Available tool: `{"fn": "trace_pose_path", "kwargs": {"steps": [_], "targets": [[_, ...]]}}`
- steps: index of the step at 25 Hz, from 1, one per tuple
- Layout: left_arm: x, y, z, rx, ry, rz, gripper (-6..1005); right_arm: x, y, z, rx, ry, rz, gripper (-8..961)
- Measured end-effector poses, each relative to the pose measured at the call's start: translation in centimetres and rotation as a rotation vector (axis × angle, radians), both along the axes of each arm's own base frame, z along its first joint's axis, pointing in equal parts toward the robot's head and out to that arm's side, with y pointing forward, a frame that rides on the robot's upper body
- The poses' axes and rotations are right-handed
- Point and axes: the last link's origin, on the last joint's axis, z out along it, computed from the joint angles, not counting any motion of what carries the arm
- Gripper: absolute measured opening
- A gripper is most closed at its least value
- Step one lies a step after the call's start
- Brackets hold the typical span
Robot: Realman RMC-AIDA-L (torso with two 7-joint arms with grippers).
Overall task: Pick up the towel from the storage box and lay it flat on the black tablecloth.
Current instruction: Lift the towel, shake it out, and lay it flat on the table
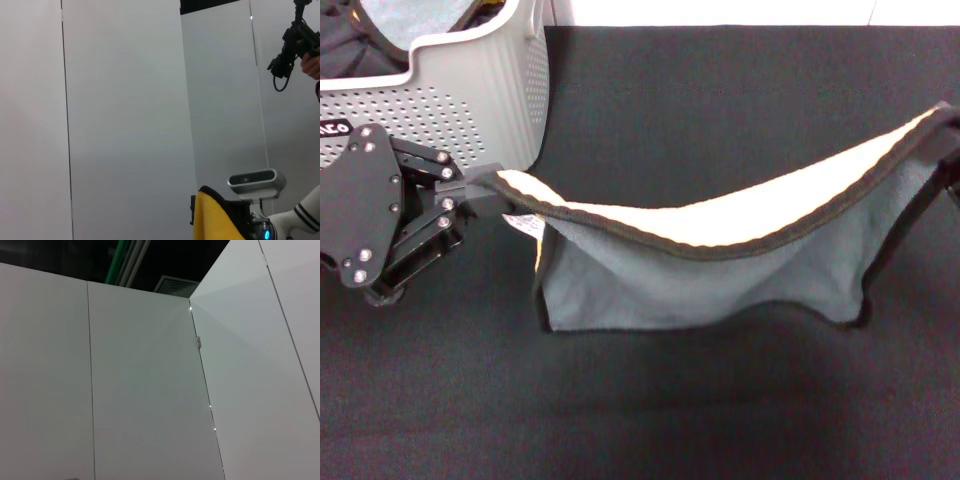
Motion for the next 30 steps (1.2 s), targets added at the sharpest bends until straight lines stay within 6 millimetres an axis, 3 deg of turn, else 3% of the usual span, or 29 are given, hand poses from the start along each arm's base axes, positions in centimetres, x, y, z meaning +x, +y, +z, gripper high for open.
{"fn": "trace_pose_path", "kwargs": {"steps": [10,23,26,30], "targets": [[-0.3,-0.5,0.4,-0.033,0.019,-0.001,17,0.6,-1.7,0.2,-0.035,0.019,0.046,50],[-1.0,-3.7,2.9,-0.139,0.056,-0.043,14,1.2,-5.3,0.6,-0.134,0.012,0.233,53],[-1.6,-4.2,2.2,-0.163,0.075,0.011,14,1.5,-5.4,0.4,-0.151,0.017,0.21,54],[-2.9,-3.2,1.2,-0.151,0.079,0.108,14,2.1,-4.3,-1.2,-0.202,-0.028,0.124,55]]}}
